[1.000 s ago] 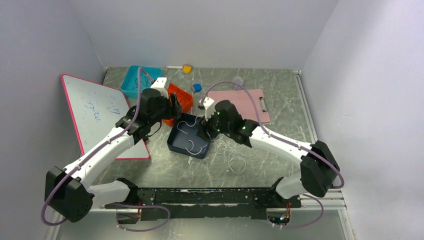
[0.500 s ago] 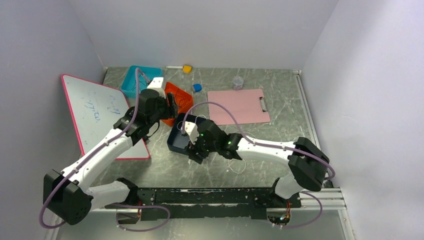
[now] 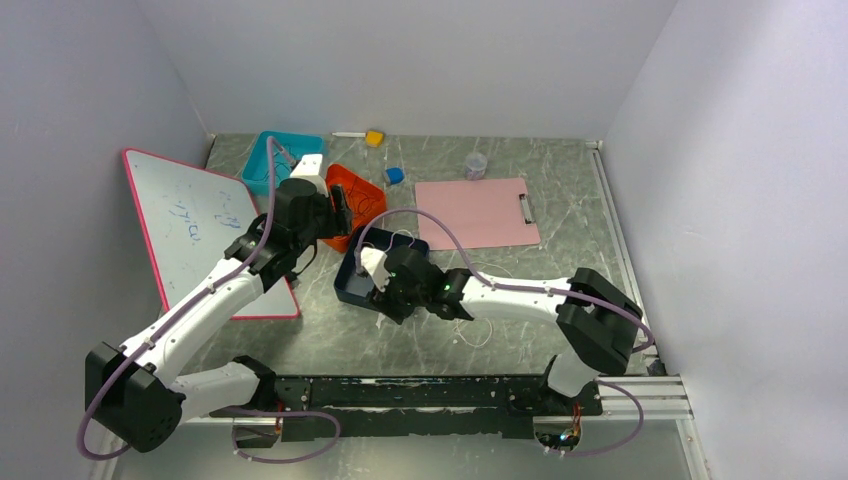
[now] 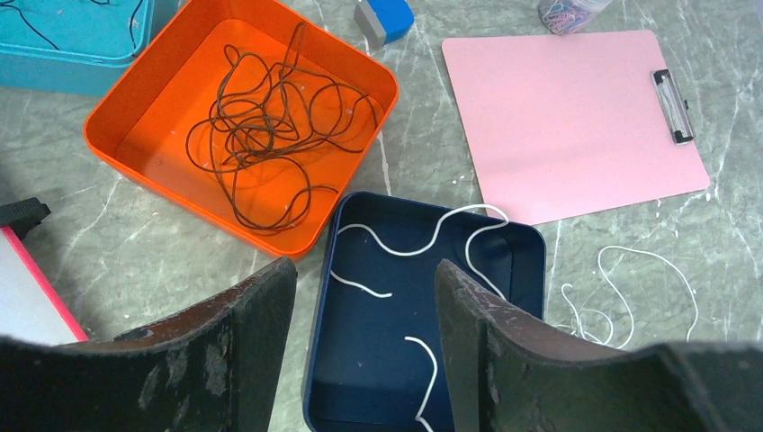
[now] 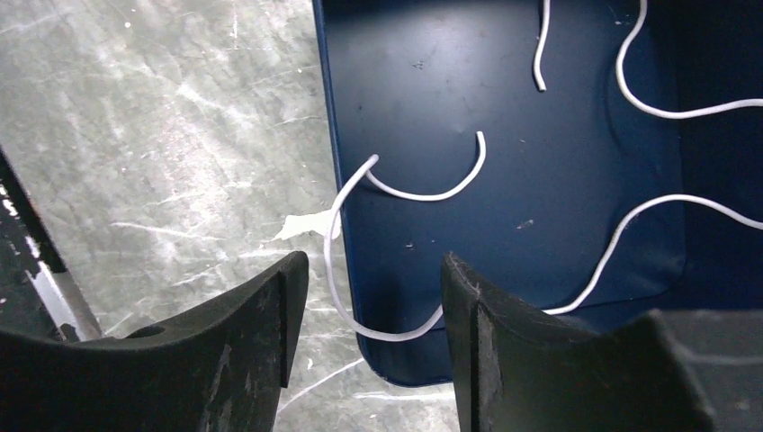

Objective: Untangle the cables

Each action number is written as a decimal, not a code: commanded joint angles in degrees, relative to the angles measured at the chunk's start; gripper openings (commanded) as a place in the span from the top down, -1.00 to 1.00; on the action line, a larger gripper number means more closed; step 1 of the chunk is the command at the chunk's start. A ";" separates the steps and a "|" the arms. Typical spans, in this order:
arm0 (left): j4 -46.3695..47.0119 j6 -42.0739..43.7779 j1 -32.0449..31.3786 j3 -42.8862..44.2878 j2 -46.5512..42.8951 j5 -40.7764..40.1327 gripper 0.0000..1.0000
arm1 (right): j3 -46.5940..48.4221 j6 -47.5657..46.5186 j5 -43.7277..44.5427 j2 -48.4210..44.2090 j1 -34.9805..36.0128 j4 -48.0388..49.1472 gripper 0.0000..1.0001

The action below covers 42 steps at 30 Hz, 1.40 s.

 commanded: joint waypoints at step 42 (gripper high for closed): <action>0.31 -1.03 1.09 0.23 -0.94 -0.34 -0.25 | 5.14 4.73 6.52 4.77 -2.26 3.59 1.00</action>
